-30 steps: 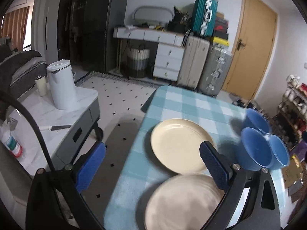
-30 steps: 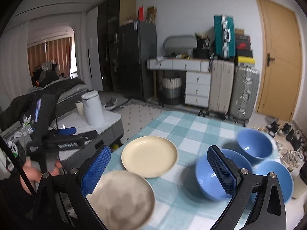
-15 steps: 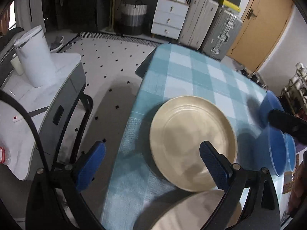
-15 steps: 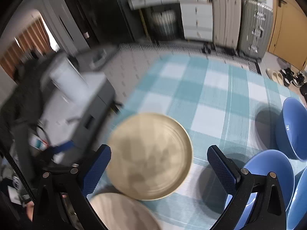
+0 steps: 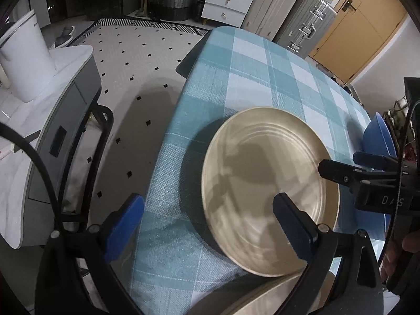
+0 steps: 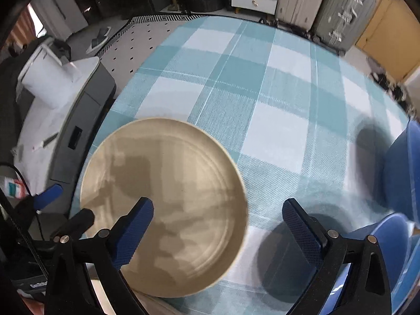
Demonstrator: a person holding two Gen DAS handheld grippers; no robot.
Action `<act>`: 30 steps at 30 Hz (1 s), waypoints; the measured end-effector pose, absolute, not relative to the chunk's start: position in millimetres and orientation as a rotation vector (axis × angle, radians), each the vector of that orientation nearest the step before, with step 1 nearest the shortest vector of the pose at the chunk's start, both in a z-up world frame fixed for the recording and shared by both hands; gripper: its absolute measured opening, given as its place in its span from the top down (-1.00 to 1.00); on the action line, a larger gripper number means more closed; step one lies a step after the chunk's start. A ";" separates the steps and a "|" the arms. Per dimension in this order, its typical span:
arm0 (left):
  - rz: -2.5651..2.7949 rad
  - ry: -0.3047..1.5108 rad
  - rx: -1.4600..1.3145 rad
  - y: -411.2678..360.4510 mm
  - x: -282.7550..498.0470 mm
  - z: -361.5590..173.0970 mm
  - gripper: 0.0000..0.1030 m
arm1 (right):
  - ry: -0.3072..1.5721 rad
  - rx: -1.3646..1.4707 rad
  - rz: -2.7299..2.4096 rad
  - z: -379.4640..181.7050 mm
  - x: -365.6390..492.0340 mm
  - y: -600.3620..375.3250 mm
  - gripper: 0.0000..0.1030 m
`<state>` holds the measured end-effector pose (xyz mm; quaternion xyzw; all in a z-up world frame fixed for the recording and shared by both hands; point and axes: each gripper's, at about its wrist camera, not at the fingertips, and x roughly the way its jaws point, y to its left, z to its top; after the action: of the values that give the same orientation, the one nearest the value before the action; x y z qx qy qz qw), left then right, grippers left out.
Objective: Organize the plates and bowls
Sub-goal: 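Grip the opposite rim of the cream plates with the right gripper while the left gripper holds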
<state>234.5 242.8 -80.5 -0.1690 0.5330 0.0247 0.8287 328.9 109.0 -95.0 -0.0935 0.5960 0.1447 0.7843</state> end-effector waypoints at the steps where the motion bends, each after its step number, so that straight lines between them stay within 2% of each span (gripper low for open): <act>1: 0.049 1.132 -0.362 243.5 235.4 -82.2 -0.92 | 1.294 -0.174 0.319 -97.9 329.3 108.1 -0.83; 8: 0.020 1.137 -0.371 242.4 241.1 -86.2 -0.90 | 1.318 -0.185 0.302 -113.4 325.9 109.9 -0.53; 15: 0.004 1.151 -0.356 238.7 243.5 -90.0 -0.78 | 1.324 -0.142 0.325 -119.9 323.0 107.1 -0.53; 16: -0.002 1.156 -0.355 237.9 244.3 -91.1 -0.73 | 1.323 -0.149 0.319 -121.3 323.0 107.1 -0.52; 18: -0.004 1.161 -0.348 236.6 244.6 -92.6 -0.58 | 1.326 -0.149 0.308 -124.4 323.5 106.0 -0.38; 20: -0.011 1.168 -0.336 234.8 244.9 -93.8 -0.36 | 1.337 -0.148 0.306 -127.0 323.8 105.8 -0.17; 21: -0.013 1.169 -0.331 234.5 244.9 -94.2 -0.30 | 1.344 -0.152 0.306 -129.0 324.1 106.2 -0.14; 23: -0.025 1.175 -0.333 234.0 244.5 -95.7 0.01 | 1.359 -0.147 0.314 -131.1 324.6 105.4 -0.10; 26: -0.055 1.177 -0.381 236.1 242.0 -97.5 0.09 | 1.361 -0.136 0.308 -130.4 323.7 99.7 0.17; 28: -0.056 1.171 -0.356 232.7 240.7 -96.3 0.19 | 1.358 -0.146 0.300 -131.1 322.0 98.6 0.31; 30: -0.052 1.171 -0.341 231.4 241.0 -95.9 0.20 | 1.354 -0.151 0.290 -131.4 321.9 97.0 0.41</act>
<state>241.0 231.4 -95.9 -0.1603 0.5498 -0.0246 0.8194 321.9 97.0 -131.4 -0.0694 0.6237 0.1334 0.7671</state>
